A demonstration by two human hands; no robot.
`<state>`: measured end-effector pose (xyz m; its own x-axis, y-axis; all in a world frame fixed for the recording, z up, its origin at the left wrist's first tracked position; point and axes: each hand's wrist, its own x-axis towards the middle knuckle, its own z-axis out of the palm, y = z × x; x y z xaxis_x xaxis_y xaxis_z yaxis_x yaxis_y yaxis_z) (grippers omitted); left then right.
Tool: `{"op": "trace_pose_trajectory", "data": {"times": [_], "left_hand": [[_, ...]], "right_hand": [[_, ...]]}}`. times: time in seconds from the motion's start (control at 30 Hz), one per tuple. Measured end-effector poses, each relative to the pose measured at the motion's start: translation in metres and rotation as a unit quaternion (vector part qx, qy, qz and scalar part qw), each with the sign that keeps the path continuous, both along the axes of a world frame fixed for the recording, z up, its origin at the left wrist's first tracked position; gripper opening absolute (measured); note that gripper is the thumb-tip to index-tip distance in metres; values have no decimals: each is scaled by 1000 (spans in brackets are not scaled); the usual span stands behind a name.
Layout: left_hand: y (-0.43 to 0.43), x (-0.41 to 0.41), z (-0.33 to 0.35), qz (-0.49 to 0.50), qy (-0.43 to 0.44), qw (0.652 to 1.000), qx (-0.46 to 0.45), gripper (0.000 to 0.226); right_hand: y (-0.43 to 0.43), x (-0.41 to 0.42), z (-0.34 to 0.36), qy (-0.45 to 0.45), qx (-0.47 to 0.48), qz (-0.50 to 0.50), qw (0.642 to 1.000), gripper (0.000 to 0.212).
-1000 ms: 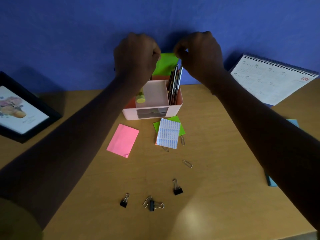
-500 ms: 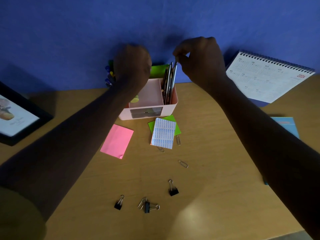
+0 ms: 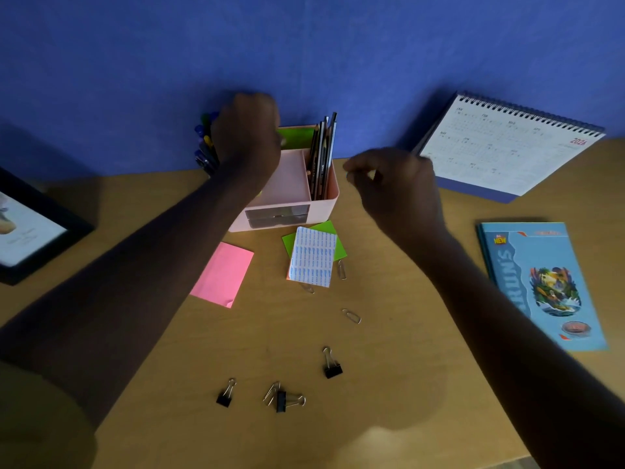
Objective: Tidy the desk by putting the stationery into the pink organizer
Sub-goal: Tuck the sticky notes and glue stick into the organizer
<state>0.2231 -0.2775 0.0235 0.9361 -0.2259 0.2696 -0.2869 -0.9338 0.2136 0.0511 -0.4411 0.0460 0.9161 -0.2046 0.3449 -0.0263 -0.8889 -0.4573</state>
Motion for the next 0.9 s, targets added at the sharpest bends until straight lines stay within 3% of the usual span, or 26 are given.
{"op": "trace_pose_trajectory", "data": {"times": [0.13, 0.3, 0.57, 0.73, 0.9], "left_hand": [[10, -33, 21, -7, 22, 990, -138, 14], [28, -118, 17, -56, 41, 964, -256, 14], [61, -186, -54, 48, 256, 943, -206, 27], [65, -194, -60, 77, 311, 915, -245, 21], [60, -195, -61, 138, 373, 857, -328, 21]], "right_hand": [[24, -43, -33, 93, 38, 3, 995, 14], [50, -79, -69, 213, 18, 38, 976, 48], [58, -87, -97, 196, -88, 105, 971, 56], [59, -87, -99, 178, -119, 105, 971, 52], [60, -90, -101, 176, -126, 109, 970, 49]]}}
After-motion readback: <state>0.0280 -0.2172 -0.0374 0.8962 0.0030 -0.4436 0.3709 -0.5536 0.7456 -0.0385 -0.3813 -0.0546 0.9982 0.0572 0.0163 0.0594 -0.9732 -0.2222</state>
